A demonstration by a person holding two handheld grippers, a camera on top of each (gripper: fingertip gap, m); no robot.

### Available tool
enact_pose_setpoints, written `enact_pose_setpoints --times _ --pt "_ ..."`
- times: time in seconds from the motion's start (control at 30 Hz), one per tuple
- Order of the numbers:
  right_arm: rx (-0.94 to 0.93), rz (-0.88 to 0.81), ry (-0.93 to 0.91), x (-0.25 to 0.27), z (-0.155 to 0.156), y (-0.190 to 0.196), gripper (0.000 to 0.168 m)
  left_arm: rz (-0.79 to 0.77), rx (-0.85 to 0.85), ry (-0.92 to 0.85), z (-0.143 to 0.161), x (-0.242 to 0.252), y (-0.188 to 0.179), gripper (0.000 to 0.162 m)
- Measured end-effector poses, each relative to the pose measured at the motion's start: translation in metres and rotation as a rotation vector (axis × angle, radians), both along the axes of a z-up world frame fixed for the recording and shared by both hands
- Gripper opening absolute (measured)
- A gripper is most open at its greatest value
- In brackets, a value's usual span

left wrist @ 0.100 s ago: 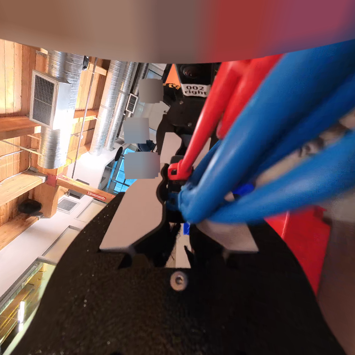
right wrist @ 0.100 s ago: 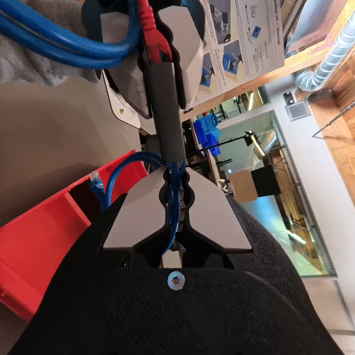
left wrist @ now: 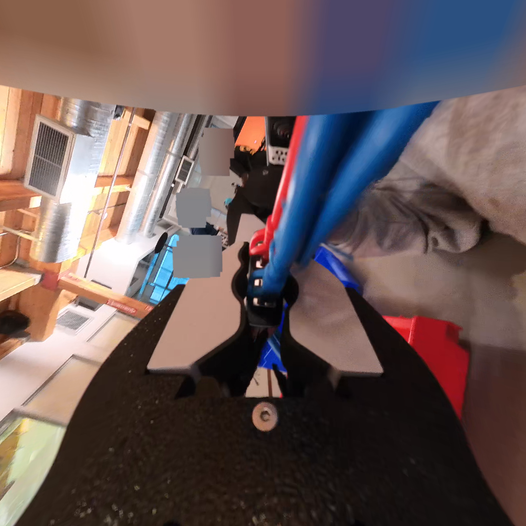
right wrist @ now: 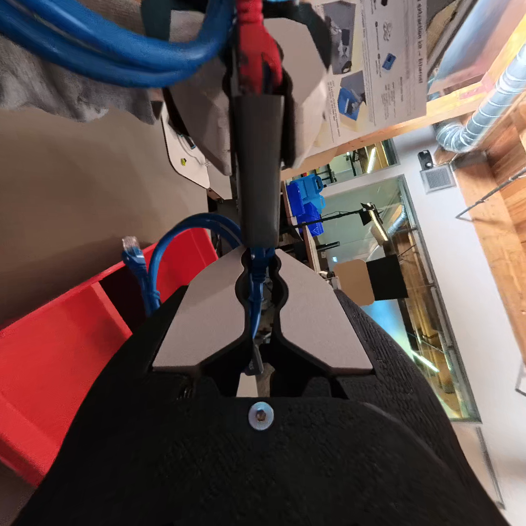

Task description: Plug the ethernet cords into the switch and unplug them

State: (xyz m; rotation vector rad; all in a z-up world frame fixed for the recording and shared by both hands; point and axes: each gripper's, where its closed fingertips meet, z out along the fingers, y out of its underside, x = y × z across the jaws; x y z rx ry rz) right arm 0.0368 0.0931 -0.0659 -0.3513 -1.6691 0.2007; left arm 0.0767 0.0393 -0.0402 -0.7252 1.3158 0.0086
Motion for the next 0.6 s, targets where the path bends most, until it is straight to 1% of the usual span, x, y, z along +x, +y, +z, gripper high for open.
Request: enact_pose_setpoints --times 0.03,0.17,0.33,0.43,0.5,0.6 --pt "0.003 0.004 -0.002 -0.002 -0.001 0.0 0.009 -0.014 0.001 -0.008 0.001 0.001 -0.001 0.02" --pt "-0.019 0.041 0.027 -0.002 0.003 0.002 0.009 0.034 0.022 0.014 0.0 -0.005 0.004 0.02" --pt "-0.077 0.142 0.069 0.007 0.012 -0.003 0.01 -0.032 -0.017 -0.069 0.004 -0.015 0.004 0.019" --pt "-0.135 0.211 0.086 0.011 0.017 -0.012 0.009 -0.144 -0.056 -0.168 0.01 -0.019 0.0 0.019" --pt "-0.143 0.202 0.078 0.011 0.016 -0.009 0.01 -0.163 -0.073 -0.189 0.009 -0.019 0.003 0.02" --pt "-0.167 0.243 0.082 0.014 0.019 -0.016 0.009 -0.309 -0.114 -0.279 0.015 -0.017 -0.004 0.019"
